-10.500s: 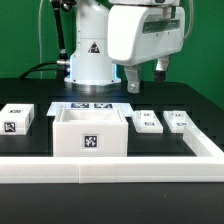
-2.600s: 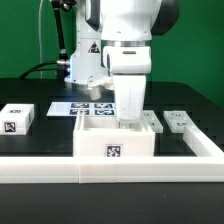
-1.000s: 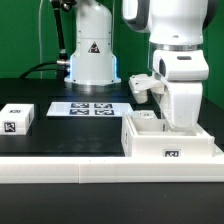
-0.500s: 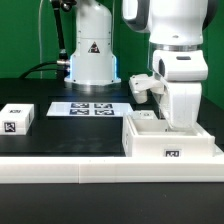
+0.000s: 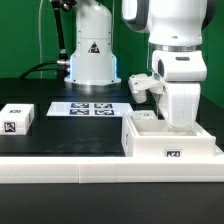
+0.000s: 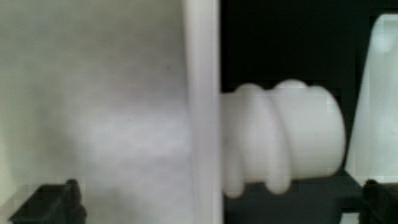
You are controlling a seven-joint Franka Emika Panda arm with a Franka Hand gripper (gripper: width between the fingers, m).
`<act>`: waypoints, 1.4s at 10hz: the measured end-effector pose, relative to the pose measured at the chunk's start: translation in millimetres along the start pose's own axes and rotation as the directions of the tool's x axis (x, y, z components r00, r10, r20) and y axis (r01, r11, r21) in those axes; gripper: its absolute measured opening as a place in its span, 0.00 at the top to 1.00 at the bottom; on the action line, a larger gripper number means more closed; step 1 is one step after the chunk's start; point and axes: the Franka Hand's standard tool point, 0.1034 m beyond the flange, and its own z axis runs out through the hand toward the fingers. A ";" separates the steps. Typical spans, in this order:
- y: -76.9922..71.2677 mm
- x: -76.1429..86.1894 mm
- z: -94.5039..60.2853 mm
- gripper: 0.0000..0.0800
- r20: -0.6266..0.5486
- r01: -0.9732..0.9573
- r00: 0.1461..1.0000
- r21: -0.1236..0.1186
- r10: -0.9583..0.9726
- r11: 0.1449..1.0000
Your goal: Assemble cabinet
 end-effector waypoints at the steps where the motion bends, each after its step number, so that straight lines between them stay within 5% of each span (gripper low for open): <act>1: -0.3 -0.1 0.2 0.00 0.000 0.000 1.000 0.001 0.000 1.000; 5: -13.0 4.1 -12.3 0.00 0.004 -0.011 1.000 -0.004 0.011 1.000; 10: -30.4 14.8 -60.1 0.00 0.014 -0.038 0.999 -0.040 0.038 0.998; 14: -30.8 10.7 -53.2 0.00 0.014 -0.047 0.999 -0.028 0.047 0.999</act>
Offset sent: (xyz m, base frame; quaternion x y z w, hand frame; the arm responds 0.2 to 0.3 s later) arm -0.0226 0.0069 0.0188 -0.0068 -0.0110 0.0023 0.9999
